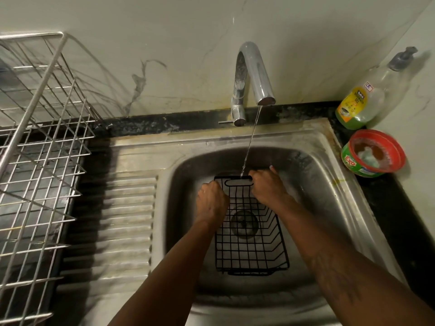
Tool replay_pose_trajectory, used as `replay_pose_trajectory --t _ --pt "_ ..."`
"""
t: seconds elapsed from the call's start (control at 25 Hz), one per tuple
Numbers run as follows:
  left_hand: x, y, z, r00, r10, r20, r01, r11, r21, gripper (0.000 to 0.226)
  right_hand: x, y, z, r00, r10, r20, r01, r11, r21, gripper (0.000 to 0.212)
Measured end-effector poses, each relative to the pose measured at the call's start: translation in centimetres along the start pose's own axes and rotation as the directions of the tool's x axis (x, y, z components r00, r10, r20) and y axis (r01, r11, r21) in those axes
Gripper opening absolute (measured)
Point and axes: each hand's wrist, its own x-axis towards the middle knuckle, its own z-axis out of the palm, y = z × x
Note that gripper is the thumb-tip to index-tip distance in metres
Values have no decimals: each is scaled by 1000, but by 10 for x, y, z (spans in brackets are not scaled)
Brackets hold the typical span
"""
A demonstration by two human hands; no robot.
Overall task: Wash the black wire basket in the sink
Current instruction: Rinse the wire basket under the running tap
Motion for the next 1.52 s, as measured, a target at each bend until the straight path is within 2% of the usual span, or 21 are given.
replay_pose_trajectory --t 0.08,0.16,0.28,0.36,0.44,0.6,0.72,0.8,0.96,1.08,1.16,1.2,1.28,1.36,1.44,1.52 --pt "-1 4 2 1000 15 -11 -15 1000 -2 22 4 -16 4 999 -30 -25 30 999 -18 36" --pt "-1 8 5 999 45 -2 -45 999 8 17 6 -34 4 993 -113 17 111 988 110 36" --pt "-5 15 6 994 112 1 -112 994 7 14 8 -54 0 970 -233 66 205 935 291 24" --pt "-5 12 6 996 84 -6 -84 996 18 16 11 -53 -2 964 -260 56 235 930 283 34" --pt "-3 4 7 998 59 -13 -59 998 29 13 8 -35 -3 972 -219 84 193 950 246 45" --pt "1 0 12 998 59 -1 -59 998 -4 17 1 -12 -1 988 -131 82 117 980 161 43" --pt "1 13 18 992 123 -21 -124 992 -24 17 5 -37 1 979 -200 44 184 954 238 22" --pt "-2 15 21 989 148 -20 -148 989 -25 16 11 -45 2 975 -215 55 191 940 284 16" --pt "5 1 14 1000 10 4 -10 999 -38 16 5 -4 -1 990 -129 65 114 973 201 30" --pt "7 3 13 1000 3 11 -2 1000 -30 21 2 9 3 999 -38 34 33 992 124 36" --pt "3 14 16 1000 27 12 -27 999 -45 23 11 -12 13 996 -86 -17 87 995 54 35" --pt "0 18 18 999 47 14 -46 998 -54 20 15 -27 18 990 -140 -29 142 987 78 34" --pt "0 14 20 998 66 -1 -66 997 -37 14 16 -41 16 976 -218 11 210 950 232 37" --pt "6 1 17 1000 24 -9 -24 999 -23 13 12 -28 7 981 -190 33 172 940 296 44" --pt "13 -12 12 1000 -8 -17 8 1000 -18 9 5 -11 7 992 -120 -34 124 951 282 48" --pt "16 -12 9 1000 -13 -19 13 999 -43 8 -1 -10 6 980 -110 -165 154 946 285 52"
